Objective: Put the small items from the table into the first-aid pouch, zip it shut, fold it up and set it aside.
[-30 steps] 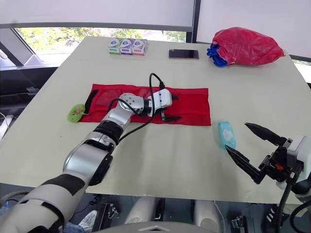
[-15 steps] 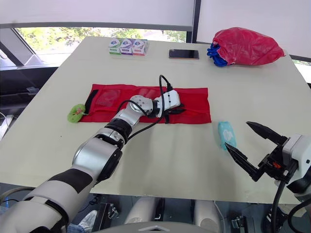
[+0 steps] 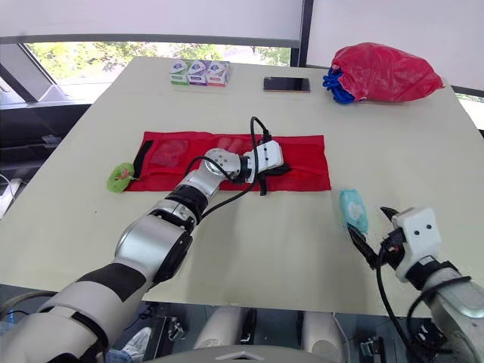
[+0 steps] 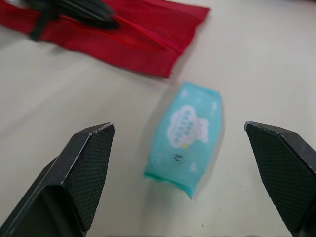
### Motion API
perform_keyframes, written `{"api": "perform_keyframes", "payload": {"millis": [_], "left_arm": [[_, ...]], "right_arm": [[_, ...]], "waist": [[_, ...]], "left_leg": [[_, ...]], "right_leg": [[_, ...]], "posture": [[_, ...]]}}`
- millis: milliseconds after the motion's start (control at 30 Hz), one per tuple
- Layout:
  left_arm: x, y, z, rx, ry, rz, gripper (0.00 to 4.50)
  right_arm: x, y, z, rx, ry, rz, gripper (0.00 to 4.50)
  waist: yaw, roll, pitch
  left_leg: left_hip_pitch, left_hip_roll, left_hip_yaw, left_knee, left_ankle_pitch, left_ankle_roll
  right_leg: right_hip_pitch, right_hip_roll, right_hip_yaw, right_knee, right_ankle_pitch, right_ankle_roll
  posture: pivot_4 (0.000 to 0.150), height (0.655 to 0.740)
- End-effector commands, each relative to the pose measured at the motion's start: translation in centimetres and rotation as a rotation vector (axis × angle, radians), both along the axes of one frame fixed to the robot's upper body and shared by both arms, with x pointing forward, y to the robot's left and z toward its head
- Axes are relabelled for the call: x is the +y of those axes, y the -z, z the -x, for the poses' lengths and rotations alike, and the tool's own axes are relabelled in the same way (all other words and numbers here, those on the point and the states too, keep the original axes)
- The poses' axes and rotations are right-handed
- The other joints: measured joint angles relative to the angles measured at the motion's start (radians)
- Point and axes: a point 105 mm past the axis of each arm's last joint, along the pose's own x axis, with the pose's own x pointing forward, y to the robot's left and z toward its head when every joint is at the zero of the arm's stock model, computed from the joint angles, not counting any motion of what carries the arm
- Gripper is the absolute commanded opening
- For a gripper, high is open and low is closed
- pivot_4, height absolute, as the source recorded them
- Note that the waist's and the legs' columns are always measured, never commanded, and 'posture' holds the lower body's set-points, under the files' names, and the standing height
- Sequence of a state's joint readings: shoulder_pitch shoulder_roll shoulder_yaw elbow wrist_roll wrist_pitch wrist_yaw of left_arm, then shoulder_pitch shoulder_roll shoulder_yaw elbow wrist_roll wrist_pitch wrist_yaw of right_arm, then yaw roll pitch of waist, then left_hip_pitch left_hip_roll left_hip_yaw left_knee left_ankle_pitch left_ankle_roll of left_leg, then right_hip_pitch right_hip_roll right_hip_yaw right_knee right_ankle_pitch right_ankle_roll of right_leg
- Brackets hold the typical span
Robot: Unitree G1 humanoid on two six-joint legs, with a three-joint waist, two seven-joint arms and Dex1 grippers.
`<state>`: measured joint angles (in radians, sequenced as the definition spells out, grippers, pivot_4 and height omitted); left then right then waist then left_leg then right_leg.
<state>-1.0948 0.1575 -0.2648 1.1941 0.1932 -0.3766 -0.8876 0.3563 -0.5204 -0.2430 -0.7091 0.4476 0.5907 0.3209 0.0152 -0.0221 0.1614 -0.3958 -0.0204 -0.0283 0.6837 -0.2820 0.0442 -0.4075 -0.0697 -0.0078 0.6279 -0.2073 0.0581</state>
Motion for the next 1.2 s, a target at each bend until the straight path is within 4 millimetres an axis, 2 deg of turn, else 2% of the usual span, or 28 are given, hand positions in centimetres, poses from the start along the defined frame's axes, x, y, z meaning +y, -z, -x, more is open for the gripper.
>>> {"api": "perform_keyframes", "payload": {"millis": [33, 267, 400, 467, 633, 700, 800, 967, 1200], "left_arm": [[-1.0, -2.3, -0.2, -0.063, 0.024, 0.053, 0.04], [-1.3, -2.8, -0.2, -0.066, 0.027, 0.069, 0.04], [-1.5, -3.2, -0.2, -0.065, 0.029, 0.082, 0.0], [-1.5, -3.3, -0.2, -0.064, 0.029, 0.085, 0.0], [-1.8, -3.4, -0.2, -0.069, 0.033, 0.093, 0.0], [-2.0, -3.6, -0.2, -0.063, 0.034, 0.102, 0.0], [-2.5, -4.0, -0.1, -0.063, 0.043, 0.113, 0.0], [-3.7, -4.4, 0.5, -0.057, 0.078, 0.131, 0.0], [-5.3, -4.6, 1.6, -0.057, 0.146, 0.131, 0.0]], "right_arm": [[0.2, 0.9, -0.9, 0.007, 0.058, 0.015, 4.5], [0.3, 2.1, -2.0, 0.019, 0.109, 0.052, 4.5], [0.2, 2.0, -2.1, 0.005, 0.118, 0.062, 3.32], [0.0, 1.8, -2.1, 0.001, 0.121, 0.064, 2.24], [-0.5, 1.1, -1.2, -0.006, 0.106, 0.061, 0.1], [-0.1, 0.5, -1.0, -0.02, 0.077, 0.039, 0.04], [2.5, -1.1, -0.5, -0.032, -0.048, -0.014, 0.03], [5.4, -1.9, -1.1, -0.027, -0.138, -0.04, 0.03], [4.2, -1.2, -3.4, -0.012, 0.027, 0.004, 0.03]], "waist": [[0.0, 0.0, 0.0], [-0.001, 0.001, 0.0], [-0.001, 0.001, -0.001], [-0.001, 0.001, -0.001], [0.0, 0.001, -0.001], [0.0, 0.001, -0.001], [-0.002, 0.001, -0.001], [-0.003, 0.001, -0.001], [-0.002, 0.001, -0.001]], "left_leg": [[0.0, 0.0, 0.0, 0.0, 0.0, 0.0], [0.0, -0.001, 0.0, 0.0, 0.0, 0.0], [0.0, -0.001, -0.001, 0.0, 0.0, 0.0], [0.0, -0.001, -0.001, 0.0, 0.0, 0.0], [0.0, -0.001, -0.001, 0.0, 0.0, 0.0], [0.0, -0.001, -0.001, 0.0, 0.0, 0.0], [0.0, -0.001, -0.001, 0.0, 0.0, 0.0], [0.0, -0.001, -0.001, 0.0, 0.0, 0.0], [-0.001, -0.002, -0.002, 0.001, 0.0, 0.0]], "right_leg": [[0.0, 0.0, 0.0, 0.0, 0.0, 0.0], [0.0, 0.0, 0.0, 0.0, 0.0, 0.0], [0.0, 0.0, 0.0, 0.0, 0.0, 0.0], [0.0, 0.0, 0.0, 0.0, 0.0, 0.0], [0.0, 0.0, 0.0, 0.0, 0.0, 0.0], [0.0, 0.0, 0.0, 0.0, 0.0, 0.0], [0.0, 0.0, 0.0, 0.001, 0.0, 0.0], [0.0, 0.0, -0.001, 0.001, 0.0, 0.0], [0.0, 0.0, -0.001, 0.001, 0.0, 0.0]], "posture": [[0.15, 0.74], [0.15, 0.74], [0.15, 0.74], [0.15, 0.74], [0.15, 0.74], [0.15, 0.74], [0.15, 0.74], [0.15, 0.74], [0.15, 0.74]]}}
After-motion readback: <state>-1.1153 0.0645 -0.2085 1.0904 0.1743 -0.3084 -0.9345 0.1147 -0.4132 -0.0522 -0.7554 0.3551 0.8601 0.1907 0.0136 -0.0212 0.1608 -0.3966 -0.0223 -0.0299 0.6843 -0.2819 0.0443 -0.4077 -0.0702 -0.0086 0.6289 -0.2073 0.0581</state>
